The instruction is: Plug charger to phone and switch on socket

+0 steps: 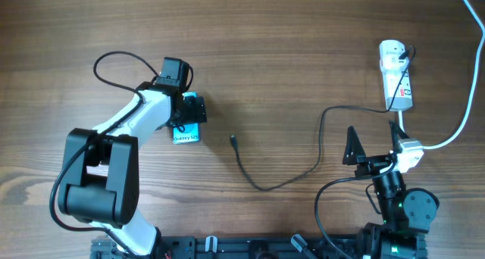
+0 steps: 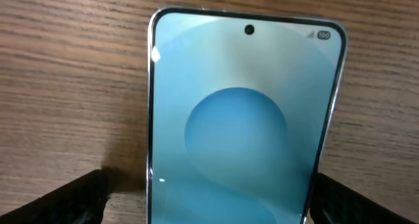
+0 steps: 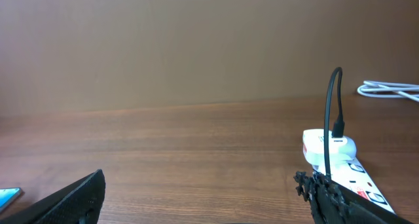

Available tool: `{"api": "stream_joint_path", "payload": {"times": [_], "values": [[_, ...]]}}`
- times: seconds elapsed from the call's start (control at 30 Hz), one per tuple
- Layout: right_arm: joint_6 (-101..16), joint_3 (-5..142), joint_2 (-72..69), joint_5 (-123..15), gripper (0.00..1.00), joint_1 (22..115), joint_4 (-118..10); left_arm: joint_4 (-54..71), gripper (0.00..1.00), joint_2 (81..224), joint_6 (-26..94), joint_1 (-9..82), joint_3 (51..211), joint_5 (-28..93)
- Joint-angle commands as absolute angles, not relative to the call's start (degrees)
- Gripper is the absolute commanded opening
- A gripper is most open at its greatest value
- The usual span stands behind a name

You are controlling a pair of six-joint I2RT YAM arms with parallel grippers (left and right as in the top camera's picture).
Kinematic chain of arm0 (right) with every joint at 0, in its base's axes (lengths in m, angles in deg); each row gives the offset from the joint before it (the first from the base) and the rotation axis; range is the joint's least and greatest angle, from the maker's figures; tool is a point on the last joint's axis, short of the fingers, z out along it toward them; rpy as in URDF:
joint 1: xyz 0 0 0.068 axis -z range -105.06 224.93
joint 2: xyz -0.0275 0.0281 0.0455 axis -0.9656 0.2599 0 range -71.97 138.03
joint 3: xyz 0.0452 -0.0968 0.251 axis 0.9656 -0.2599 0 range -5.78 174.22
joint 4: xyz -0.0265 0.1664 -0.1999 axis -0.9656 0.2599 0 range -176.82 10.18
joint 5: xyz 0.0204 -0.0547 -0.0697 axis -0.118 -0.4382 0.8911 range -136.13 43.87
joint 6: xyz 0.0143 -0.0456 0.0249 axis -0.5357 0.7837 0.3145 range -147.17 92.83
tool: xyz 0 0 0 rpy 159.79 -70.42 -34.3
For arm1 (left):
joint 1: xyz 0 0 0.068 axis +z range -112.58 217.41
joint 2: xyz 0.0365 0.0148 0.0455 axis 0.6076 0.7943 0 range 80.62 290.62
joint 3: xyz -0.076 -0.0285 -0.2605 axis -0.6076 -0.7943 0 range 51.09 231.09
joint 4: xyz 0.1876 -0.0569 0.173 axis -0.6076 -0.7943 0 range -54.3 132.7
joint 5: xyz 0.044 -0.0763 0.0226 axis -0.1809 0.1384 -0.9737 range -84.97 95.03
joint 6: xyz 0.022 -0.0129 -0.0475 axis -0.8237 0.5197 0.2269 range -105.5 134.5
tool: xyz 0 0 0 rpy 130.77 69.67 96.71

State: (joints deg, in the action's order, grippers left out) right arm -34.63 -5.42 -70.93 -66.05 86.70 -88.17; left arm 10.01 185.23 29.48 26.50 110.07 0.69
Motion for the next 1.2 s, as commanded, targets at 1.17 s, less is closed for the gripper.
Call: {"api": "stream_joint_path", "payload": {"times": [1.17], "values": [[-35.0, -5.5, -71.4, -66.6, 1.0, 86.5, -88.5, 9.9, 1.0, 189.4, 30.9, 23.7, 107.1, -2.6]]}}
